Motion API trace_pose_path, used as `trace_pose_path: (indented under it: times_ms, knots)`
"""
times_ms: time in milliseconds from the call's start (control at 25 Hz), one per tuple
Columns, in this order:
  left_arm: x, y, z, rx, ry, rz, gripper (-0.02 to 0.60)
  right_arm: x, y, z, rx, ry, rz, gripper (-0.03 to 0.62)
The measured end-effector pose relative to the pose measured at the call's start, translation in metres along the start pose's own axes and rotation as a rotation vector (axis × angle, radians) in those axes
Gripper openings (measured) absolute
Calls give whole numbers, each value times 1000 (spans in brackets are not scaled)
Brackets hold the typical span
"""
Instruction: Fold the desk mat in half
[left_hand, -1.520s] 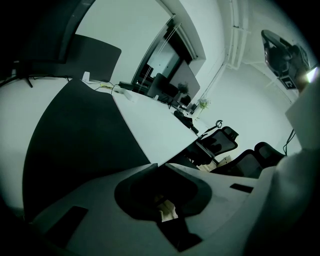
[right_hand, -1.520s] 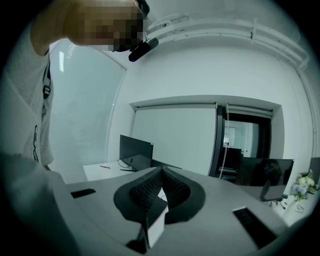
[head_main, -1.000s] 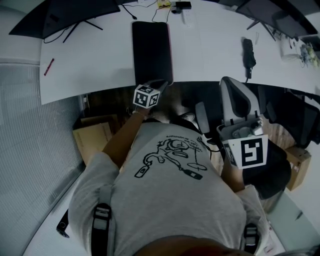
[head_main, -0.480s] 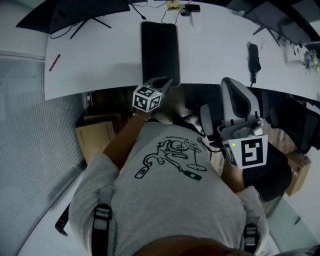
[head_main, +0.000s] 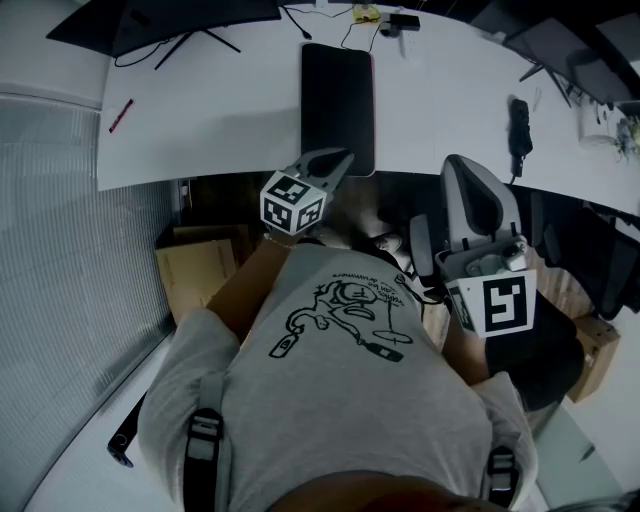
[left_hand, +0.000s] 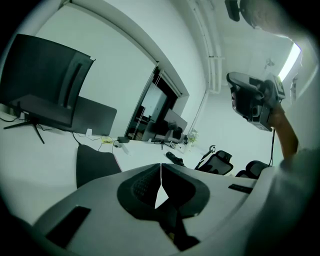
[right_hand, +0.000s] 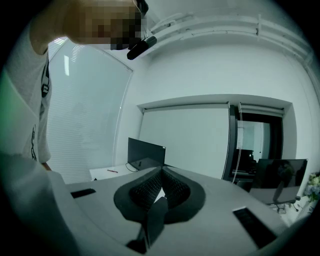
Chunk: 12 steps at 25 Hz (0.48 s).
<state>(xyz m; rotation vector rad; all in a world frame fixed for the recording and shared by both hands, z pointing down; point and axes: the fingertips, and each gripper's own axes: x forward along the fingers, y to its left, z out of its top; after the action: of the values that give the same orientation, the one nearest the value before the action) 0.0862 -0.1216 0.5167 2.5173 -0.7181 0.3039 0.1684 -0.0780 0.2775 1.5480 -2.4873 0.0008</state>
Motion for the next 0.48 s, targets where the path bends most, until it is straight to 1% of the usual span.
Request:
trace_pose_path:
  times_ms: [240, 360, 480]
  knots:
    - [-27, -4, 34, 3, -77, 8, 23, 13, 10, 5, -2, -6, 13, 6]
    - [-42, -7, 54, -10, -124, -5, 23, 19, 17, 7, -3, -9, 16, 6]
    - [-58, -9, 74, 1, -166, -9, 23, 26, 23, 9, 0, -10, 21, 6]
